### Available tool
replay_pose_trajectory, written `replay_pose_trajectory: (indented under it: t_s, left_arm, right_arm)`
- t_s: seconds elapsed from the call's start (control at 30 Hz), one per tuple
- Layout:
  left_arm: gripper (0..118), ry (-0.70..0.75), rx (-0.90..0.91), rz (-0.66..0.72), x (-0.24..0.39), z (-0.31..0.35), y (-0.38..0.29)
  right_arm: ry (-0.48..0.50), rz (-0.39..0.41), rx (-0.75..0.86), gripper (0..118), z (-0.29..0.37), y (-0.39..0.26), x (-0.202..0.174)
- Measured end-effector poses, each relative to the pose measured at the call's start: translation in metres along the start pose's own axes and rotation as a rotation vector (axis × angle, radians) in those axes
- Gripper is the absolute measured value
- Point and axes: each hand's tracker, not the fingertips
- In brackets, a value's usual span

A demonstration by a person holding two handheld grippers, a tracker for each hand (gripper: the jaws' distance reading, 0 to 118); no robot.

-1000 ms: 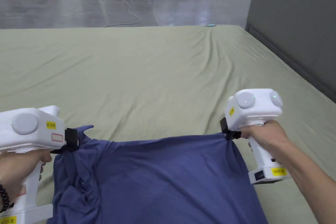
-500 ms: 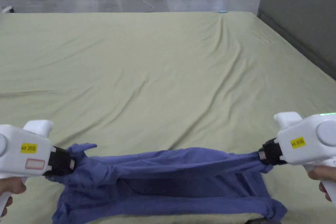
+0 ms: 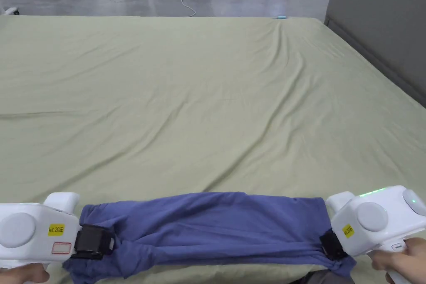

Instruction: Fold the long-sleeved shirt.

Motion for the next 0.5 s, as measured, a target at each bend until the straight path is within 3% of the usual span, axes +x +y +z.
replay_pose_trajectory:
  t_s: [0.07, 0.13, 0.2, 0.3, 0.33, 0.37, 0.4, 0.5]
  left_arm:
    - [116, 0.002, 0.028, 0.009, -0.001, 0.013, 0.0]
    - [116, -0.015, 0.043, 0.01, 0.002, 0.029, 0.006]
    - [116, -0.011, 0.056, 0.006, 0.01, 0.039, 0.015]
    - [111, 0.01, 0.131, -0.061, 0.029, 0.047, 0.026]
    - [93, 0.021, 0.181, -0.088, 0.037, 0.048, 0.029]
    - [55, 0.031, 0.215, -0.11, 0.043, 0.049, 0.031]
    - [2, 0.051, 0.245, -0.108, 0.048, 0.046, 0.034]
    - [0, 0.044, 0.28, -0.095, 0.055, 0.04, 0.043]
  right_arm:
    - [-0.022, -0.015, -0.006, 91, 0.012, 0.0, 0.003]
    - [0.031, -0.068, 0.055, 94, 0.034, 0.003, 0.006]
    - [0.088, -0.107, 0.126, 94, 0.051, 0.01, 0.004]
    - [0.058, -0.12, 0.187, 90, 0.067, 0.029, -0.013]
    - [0.045, -0.101, 0.229, 77, 0.073, 0.033, -0.022]
    - [0.03, -0.093, 0.261, 51, 0.077, 0.039, -0.029]
    - [0.015, -0.095, 0.293, 2, 0.081, 0.044, -0.037]
    - [0.016, -0.057, 0.331, 0, 0.09, 0.056, -0.056]
